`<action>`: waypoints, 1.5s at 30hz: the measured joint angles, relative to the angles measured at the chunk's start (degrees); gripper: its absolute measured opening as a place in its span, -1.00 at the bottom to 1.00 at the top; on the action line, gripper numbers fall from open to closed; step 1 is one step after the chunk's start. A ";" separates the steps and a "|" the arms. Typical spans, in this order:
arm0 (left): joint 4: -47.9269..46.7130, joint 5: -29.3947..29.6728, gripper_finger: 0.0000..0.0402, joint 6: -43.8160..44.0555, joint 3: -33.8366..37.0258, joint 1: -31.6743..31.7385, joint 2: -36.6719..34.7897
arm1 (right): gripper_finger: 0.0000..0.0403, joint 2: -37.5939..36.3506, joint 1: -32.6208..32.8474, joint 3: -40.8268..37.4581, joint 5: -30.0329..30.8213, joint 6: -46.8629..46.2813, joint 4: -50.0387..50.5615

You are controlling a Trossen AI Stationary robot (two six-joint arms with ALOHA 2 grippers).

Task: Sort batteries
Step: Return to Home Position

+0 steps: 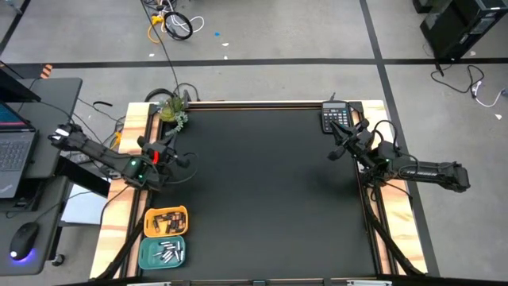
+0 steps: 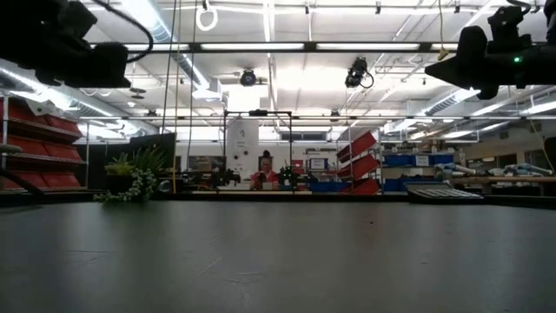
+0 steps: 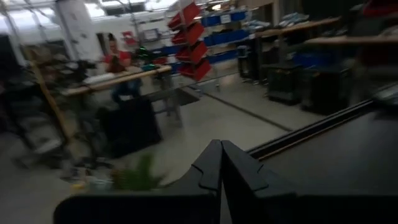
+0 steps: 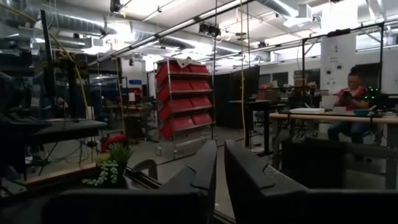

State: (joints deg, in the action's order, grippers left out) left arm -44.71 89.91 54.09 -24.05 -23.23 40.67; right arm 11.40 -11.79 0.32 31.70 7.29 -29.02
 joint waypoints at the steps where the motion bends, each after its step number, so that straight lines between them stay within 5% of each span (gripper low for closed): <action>1: 1.60 0.00 -0.91 0.06 0.00 -1.07 0.24 | -0.79 0.00 0.00 0.02 0.00 0.00 0.00; 7: 12.18 0.28 -0.91 -5.56 0.00 -4.94 2.11 | -0.79 0.00 0.00 0.02 0.00 0.00 0.00; 14: 12.02 -0.04 -0.91 -5.23 0.00 -2.10 2.33 | -0.79 0.00 0.00 0.02 0.00 -0.02 0.00; 25: 12.84 -15.01 -0.91 -6.10 0.00 -0.17 2.44 | -0.79 0.00 0.00 0.04 0.00 -0.02 -0.02; 30: 12.98 -16.64 -0.91 -9.13 0.01 -0.25 2.02 | -0.80 -0.02 0.00 0.04 0.00 -0.02 -0.04; 40: 20.81 -20.17 -0.91 -17.03 8.49 2.81 -14.77 | -0.79 -0.02 0.02 0.07 -0.02 -0.02 -0.04; 45: 36.90 -19.73 -0.91 -24.51 20.54 4.52 -24.37 | -0.79 -0.02 0.02 0.07 -0.02 -0.03 -0.02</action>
State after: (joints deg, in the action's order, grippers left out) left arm -7.80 70.18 29.59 -3.52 -18.71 16.30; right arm 11.38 -11.77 0.38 31.69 7.26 -29.04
